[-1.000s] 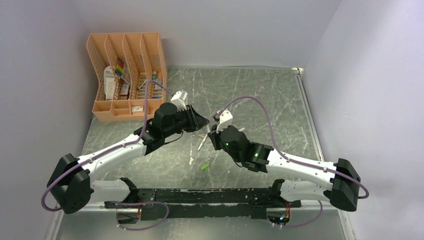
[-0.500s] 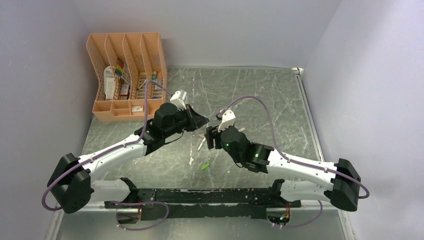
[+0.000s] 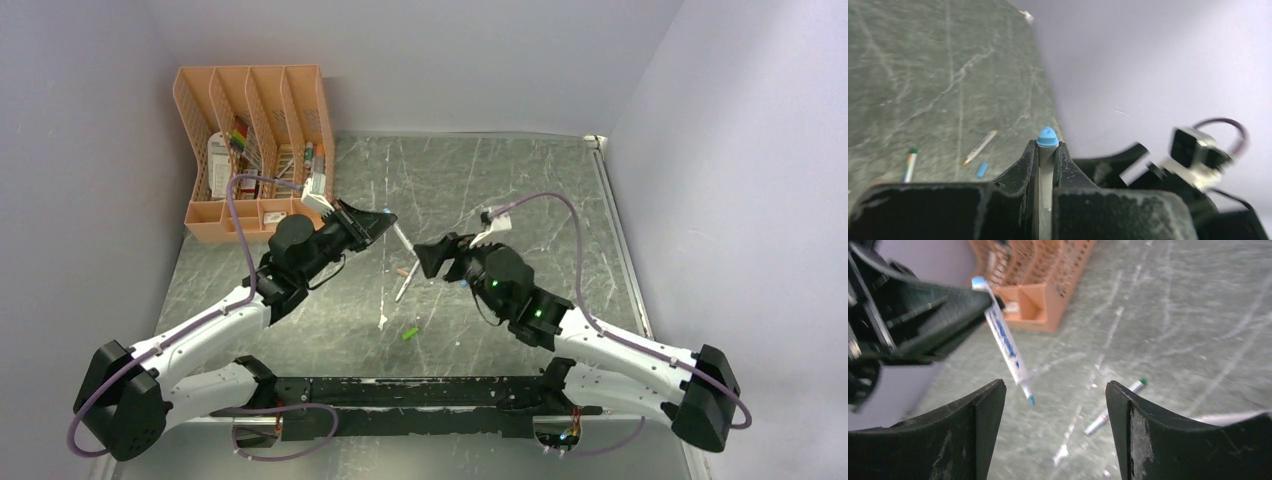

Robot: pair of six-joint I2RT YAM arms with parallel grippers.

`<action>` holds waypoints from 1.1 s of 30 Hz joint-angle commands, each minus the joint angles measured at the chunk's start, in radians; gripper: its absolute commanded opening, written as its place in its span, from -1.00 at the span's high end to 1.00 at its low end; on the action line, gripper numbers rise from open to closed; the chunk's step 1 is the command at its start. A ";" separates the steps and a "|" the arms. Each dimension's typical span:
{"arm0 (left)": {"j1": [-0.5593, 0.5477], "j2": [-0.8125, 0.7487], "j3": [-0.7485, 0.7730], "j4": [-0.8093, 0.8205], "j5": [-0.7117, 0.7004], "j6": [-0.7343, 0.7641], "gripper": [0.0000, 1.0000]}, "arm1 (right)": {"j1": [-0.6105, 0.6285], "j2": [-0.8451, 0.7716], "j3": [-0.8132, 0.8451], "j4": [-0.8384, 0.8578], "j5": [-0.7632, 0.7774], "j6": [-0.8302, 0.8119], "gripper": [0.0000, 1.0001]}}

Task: Insert the pens into the pen caps

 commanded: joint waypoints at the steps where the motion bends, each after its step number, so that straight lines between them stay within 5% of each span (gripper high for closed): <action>1: 0.020 -0.006 -0.035 0.266 0.128 -0.040 0.87 | -0.206 -0.013 -0.077 0.284 -0.426 0.161 -0.43; 6: 0.023 0.012 -0.057 0.393 0.213 -0.028 0.86 | -0.295 0.019 -0.059 0.368 -0.639 0.136 -0.02; 12: 0.024 -0.002 -0.095 0.459 0.204 -0.002 0.87 | -0.294 0.059 -0.044 0.483 -0.816 0.139 -0.12; 26: 0.024 -0.004 -0.095 0.530 0.221 -0.027 0.86 | -0.294 0.099 -0.047 0.498 -0.882 0.111 -0.11; 33: 0.024 -0.007 -0.112 0.504 0.240 -0.014 0.87 | -0.294 0.060 -0.045 0.482 -0.869 0.093 0.35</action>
